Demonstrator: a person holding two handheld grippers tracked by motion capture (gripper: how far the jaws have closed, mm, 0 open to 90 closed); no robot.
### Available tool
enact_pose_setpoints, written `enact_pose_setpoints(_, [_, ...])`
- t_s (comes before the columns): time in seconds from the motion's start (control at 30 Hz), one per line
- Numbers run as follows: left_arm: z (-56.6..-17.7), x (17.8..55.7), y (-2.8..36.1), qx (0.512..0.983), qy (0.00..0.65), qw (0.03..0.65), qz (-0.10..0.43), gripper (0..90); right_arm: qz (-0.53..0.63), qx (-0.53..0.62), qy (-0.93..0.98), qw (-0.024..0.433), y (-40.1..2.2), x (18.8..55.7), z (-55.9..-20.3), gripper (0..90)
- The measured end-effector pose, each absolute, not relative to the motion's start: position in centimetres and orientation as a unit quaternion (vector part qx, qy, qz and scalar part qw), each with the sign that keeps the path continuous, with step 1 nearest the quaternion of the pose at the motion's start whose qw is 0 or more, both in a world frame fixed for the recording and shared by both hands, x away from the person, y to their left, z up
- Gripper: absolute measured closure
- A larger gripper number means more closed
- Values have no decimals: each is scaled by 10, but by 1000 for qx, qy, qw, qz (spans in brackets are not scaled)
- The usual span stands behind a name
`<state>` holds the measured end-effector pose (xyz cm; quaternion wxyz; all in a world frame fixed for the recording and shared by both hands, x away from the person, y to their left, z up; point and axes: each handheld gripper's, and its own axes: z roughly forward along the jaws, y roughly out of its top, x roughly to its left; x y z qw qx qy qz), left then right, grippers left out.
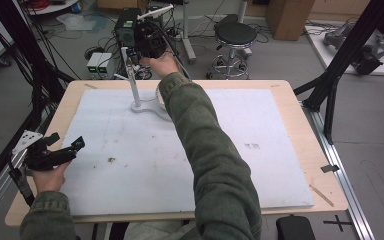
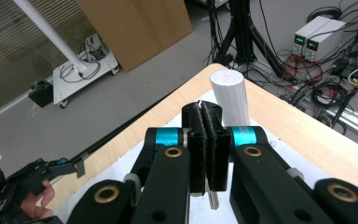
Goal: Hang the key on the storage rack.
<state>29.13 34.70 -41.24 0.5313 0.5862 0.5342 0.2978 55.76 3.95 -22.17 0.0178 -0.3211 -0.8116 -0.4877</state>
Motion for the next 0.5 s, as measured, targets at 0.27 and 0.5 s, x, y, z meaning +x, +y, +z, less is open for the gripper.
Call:
enact_pose_setpoints(0.27, [-413, 290, 350, 580, 539, 534, 297, 17, -486, -324, -812, 17, 48, 561, -229, 890])
enact_pose_setpoints(0.5, [-413, 290, 349, 584, 536, 530, 299, 17, -490, -326, -808, 15, 48, 562, -234, 876])
